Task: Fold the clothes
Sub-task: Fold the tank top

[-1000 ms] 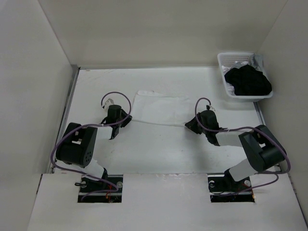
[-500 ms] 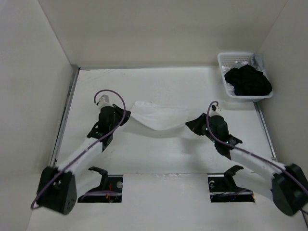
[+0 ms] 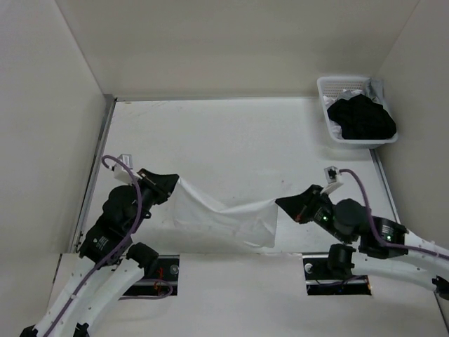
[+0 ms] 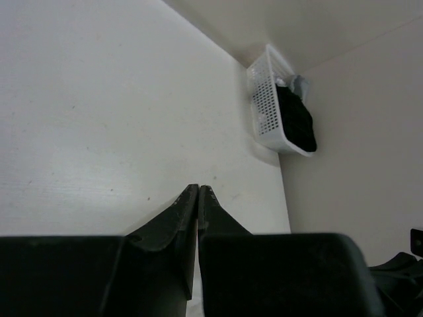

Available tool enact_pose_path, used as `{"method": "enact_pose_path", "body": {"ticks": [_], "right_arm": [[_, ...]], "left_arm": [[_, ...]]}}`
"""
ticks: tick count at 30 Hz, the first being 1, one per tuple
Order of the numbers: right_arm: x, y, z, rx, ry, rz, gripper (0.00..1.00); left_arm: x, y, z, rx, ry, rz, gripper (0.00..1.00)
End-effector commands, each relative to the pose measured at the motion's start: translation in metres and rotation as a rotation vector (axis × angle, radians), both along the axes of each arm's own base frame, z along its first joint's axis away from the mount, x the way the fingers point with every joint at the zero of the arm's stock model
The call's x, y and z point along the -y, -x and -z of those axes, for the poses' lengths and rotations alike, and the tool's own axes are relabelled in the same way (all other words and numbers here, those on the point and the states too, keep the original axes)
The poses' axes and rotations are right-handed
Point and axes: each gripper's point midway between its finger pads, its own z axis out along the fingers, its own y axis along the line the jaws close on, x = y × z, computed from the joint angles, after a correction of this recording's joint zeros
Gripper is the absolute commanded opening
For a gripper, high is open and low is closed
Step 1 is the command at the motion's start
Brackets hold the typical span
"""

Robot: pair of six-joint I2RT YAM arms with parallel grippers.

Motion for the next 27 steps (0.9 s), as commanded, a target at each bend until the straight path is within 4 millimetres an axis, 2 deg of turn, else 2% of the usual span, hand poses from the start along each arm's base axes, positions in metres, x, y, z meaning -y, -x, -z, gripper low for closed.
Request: {"method": "enact_pose_path", "body": {"ticks": [1,5,6,10,13,16,19,22,24,27], "right_arm": [[0.010,-0.029,0.051,-0.051,0.202,0.162,0.02],[0.001,-0.077,0.093,-0.099,0.213,0.185,0.02],[0.001,-0.093,0.104,-0.113,0.195,0.184,0.02],[0.018,-0.164,0.143,-0.184,0.174,0.226,0.02],[0.026,-0.210,0.158,-0.211,0.178,0.251,0.02],[0.033,-0.243,0.170,-0.246,0.183,0.272,0.02],[0.033,-0.251,0.169,-0.245,0.173,0.273,0.02],[0.037,-0.242,0.160,-0.221,0.165,0.281,0.02],[0.037,-0.226,0.153,-0.200,0.161,0.281,0.02],[0.032,-0.198,0.158,-0.206,0.171,0.259,0.02]], "left_arm": [[-0.004,-0.009,0.057,-0.167,-0.097,-0.052,0.01],[0.002,-0.047,0.106,-0.252,-0.152,-0.081,0.01],[0.002,-0.062,0.118,-0.267,-0.151,-0.098,0.01],[-0.010,-0.121,0.147,-0.304,-0.129,-0.178,0.01],[-0.011,-0.166,0.167,-0.351,-0.127,-0.202,0.01],[-0.005,-0.190,0.176,-0.369,-0.106,-0.203,0.01],[0.001,-0.194,0.163,-0.334,-0.084,-0.190,0.01],[0.001,-0.183,0.149,-0.300,-0.078,-0.177,0.01],[0.002,-0.167,0.144,-0.278,-0.074,-0.168,0.01],[0.001,-0.136,0.150,-0.284,-0.071,-0.147,0.01]]}}
